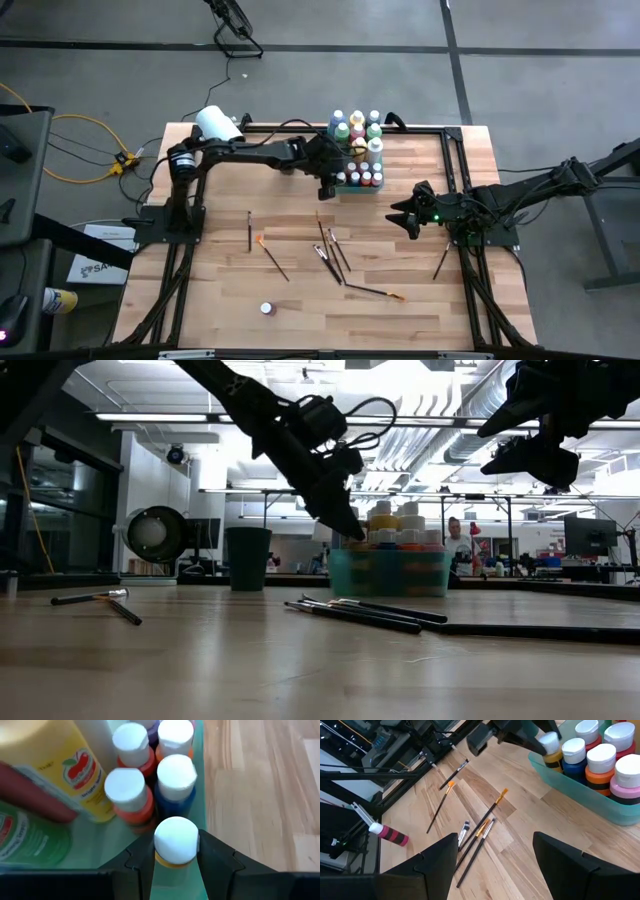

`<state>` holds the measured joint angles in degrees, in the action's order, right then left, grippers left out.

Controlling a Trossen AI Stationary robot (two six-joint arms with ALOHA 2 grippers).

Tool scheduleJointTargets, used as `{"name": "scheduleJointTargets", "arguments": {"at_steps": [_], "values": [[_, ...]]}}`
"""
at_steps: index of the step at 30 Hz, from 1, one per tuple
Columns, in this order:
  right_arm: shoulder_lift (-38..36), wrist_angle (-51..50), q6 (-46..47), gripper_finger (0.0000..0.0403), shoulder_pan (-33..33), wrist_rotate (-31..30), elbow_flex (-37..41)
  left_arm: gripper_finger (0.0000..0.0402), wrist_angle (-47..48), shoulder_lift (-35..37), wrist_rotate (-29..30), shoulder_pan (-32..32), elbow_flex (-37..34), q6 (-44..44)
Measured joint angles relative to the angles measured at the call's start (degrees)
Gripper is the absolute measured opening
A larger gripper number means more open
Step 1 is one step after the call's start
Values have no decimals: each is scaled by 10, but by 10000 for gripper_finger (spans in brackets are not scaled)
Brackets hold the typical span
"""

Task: Pick & Place Paint Supplies
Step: Put the yellow small paint bottle into the green bin, then put the pink small paint bottle into the green bin

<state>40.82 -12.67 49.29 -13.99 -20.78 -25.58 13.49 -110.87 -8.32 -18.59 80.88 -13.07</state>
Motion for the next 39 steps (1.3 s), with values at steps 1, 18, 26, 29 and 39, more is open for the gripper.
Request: {"name": "scheduleJointTargets", "arguments": {"at_steps": [1,18,26,29,39], "values": [[0,0,0,252,0,0,0,122,-2,-1,-4,-2,1,3],[0,0,0,252,0,0,0,135,-1,-7,-10,-2,1,-22],[0,0,0,252,0,0,0,241,14,-4,14,4,19,-82],[0,0,0,252,0,0,0,279,16,-3,13,14,33,-94],[0,0,0,252,0,0,0,305,82,67,145,70,46,-97]]}}
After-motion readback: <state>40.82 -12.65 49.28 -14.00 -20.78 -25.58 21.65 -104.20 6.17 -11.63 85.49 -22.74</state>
